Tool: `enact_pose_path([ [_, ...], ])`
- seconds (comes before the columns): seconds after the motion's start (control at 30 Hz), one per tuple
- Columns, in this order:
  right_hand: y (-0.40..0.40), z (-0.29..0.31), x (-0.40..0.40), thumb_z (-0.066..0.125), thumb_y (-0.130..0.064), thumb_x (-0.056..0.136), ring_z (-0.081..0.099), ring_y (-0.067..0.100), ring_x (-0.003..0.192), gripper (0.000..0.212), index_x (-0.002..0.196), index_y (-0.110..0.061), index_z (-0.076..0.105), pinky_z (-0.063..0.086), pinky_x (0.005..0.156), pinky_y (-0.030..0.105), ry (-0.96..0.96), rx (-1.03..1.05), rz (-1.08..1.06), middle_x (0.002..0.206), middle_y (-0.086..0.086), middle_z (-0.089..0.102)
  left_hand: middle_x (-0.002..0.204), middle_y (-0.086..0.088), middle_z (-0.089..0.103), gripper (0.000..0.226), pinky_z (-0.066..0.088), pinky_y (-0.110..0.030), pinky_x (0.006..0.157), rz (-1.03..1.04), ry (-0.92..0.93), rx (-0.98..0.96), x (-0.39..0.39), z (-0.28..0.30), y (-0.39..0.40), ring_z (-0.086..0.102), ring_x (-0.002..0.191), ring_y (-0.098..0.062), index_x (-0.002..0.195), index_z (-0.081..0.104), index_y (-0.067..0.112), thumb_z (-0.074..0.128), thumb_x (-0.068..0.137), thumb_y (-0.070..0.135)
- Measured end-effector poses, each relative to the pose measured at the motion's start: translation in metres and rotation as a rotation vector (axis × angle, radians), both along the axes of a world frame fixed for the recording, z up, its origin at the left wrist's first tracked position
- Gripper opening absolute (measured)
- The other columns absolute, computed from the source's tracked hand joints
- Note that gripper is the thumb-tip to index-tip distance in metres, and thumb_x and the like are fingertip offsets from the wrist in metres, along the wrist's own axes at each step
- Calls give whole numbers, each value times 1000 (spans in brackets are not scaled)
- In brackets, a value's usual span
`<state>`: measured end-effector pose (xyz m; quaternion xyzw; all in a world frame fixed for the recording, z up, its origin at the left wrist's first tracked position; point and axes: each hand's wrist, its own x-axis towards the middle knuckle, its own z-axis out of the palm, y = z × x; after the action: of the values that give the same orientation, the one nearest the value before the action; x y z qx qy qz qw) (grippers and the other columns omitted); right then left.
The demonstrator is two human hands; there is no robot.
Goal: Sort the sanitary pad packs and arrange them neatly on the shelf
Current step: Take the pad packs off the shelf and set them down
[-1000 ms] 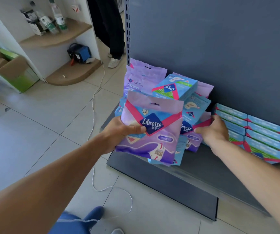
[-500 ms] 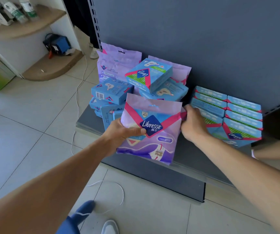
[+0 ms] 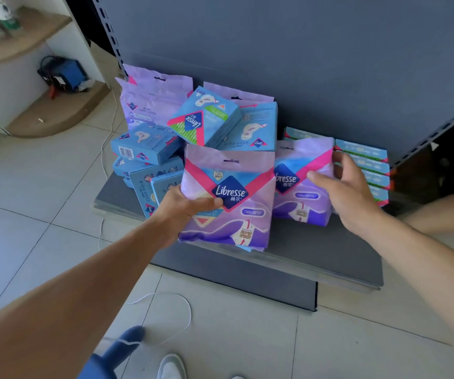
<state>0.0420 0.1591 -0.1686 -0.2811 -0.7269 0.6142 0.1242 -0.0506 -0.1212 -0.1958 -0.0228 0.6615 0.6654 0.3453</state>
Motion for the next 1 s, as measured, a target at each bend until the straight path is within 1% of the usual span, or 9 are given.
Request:
enact_pose_path([
  [0.23,36,8,46,71,-13,84,72,18,84,18,100,-16,62,60,76,36,58,-248,-139,103,6,72,104,-14,73,76,53,-54,92,-3,3,-6,5,-1,3,69,100,-35,112,65,8,94,46,31],
  [0.37,43,12,79,77,-35,57,73,13,75,42,94,-20,63,59,59,29,88,-355,-233,88,-4,76,106,-14,73,78,52,-56,93,-12,-8,-1,11,1,6,69,101,-34,116,64,8,94,48,32],
  [0.43,44,13,92,72,-28,75,73,10,72,22,93,-20,62,58,55,27,102,-397,-261,84,-6,76,107,-13,73,74,51,-58,94,-19,-12,-1,15,2,7,70,101,-33,117,64,7,93,52,29],
  [0.5,43,13,104,59,-20,92,73,11,72,5,95,-20,63,59,56,28,104,-448,-275,84,-5,76,107,-13,73,69,51,-58,94,-30,-15,-4,19,2,9,70,101,-33,117,64,7,93,56,25],
  [0.53,41,13,110,55,-18,95,73,12,73,9,97,-19,64,59,57,28,99,-476,-261,86,-4,76,107,-13,73,69,52,-57,93,-30,-20,-7,21,3,10,70,100,-33,116,64,8,93,56,25],
  [0.67,18,17,112,53,-19,94,73,15,74,15,103,-14,64,60,59,30,75,-575,-169,89,2,76,104,-11,74,71,53,-56,92,-53,-23,-15,30,7,15,71,99,-31,115,64,9,92,54,31],
  [0.8,-23,16,91,61,-20,84,73,21,80,21,104,-14,63,61,73,39,123,-643,-109,95,7,75,97,-12,75,52,57,-48,84,-67,-14,63,40,9,20,71,92,-32,104,68,9,91,60,25],
  [0.93,-61,14,66,65,-25,84,72,22,83,20,103,-20,62,59,77,40,144,-614,-83,99,6,74,90,-9,76,36,61,-42,70,-11,-20,72,45,14,20,72,82,-29,94,68,14,69,75,44],
  [1.0,-75,14,57,61,-25,90,73,20,84,16,106,-22,61,60,75,37,152,-609,-76,99,3,75,84,-8,76,30,60,-34,58,8,-66,75,45,18,17,74,71,-23,96,66,13,57,91,42],
])
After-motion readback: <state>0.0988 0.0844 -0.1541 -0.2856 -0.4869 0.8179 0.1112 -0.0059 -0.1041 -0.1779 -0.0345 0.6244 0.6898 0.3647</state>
